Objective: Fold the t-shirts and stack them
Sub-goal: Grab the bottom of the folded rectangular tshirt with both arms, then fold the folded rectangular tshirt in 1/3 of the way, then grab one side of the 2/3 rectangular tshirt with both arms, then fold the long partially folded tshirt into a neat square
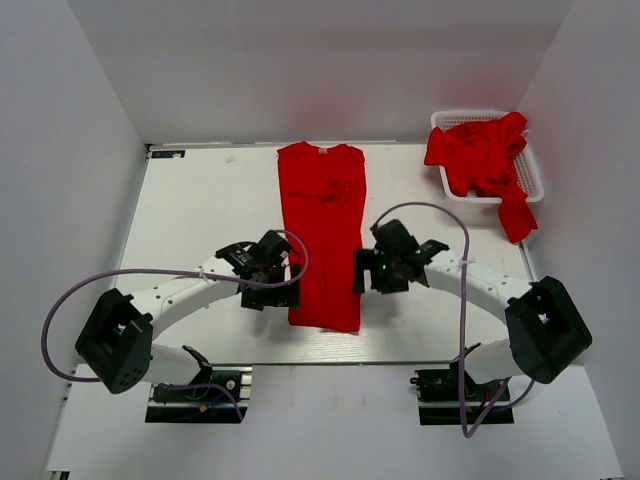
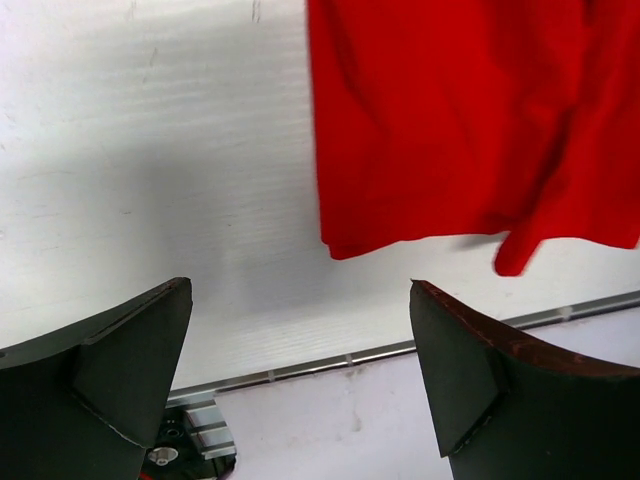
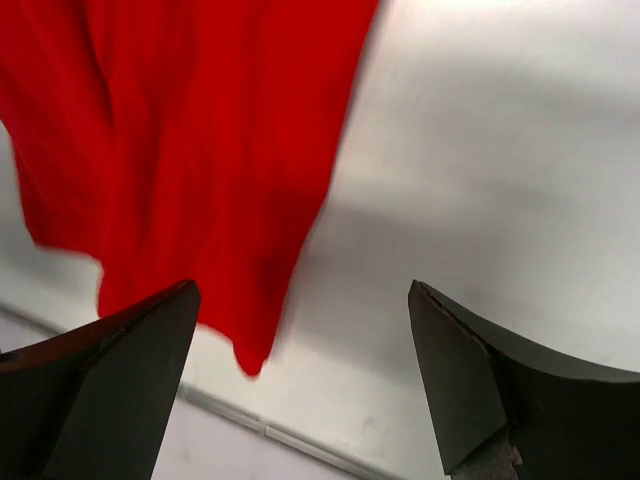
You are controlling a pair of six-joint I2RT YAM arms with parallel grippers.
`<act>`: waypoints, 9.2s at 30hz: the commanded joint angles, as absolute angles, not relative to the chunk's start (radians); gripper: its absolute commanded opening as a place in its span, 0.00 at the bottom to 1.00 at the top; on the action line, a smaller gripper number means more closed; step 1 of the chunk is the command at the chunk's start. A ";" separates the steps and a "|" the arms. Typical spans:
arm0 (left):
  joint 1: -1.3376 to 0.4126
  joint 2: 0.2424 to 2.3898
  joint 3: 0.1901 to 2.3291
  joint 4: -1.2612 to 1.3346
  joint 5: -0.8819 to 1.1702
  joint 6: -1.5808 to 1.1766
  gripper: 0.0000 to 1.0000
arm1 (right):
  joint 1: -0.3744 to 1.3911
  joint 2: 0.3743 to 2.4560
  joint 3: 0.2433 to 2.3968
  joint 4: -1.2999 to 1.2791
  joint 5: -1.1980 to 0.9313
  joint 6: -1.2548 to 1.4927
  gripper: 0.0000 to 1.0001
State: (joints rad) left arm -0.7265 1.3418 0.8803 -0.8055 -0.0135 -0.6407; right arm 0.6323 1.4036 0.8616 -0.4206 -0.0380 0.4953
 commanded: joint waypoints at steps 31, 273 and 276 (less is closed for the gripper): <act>-0.881 1.559 0.732 -0.532 0.026 -0.787 0.00 | 0.825 1.490 0.764 -0.456 -0.155 0.742 0.00; -0.393 2.040 1.931 -0.916 -0.305 -0.540 0.00 | 0.468 1.931 1.767 -0.680 0.118 0.518 0.00; -0.383 2.040 1.931 -0.881 -0.305 -0.540 0.00 | 0.449 1.951 1.750 -0.608 0.100 0.512 0.00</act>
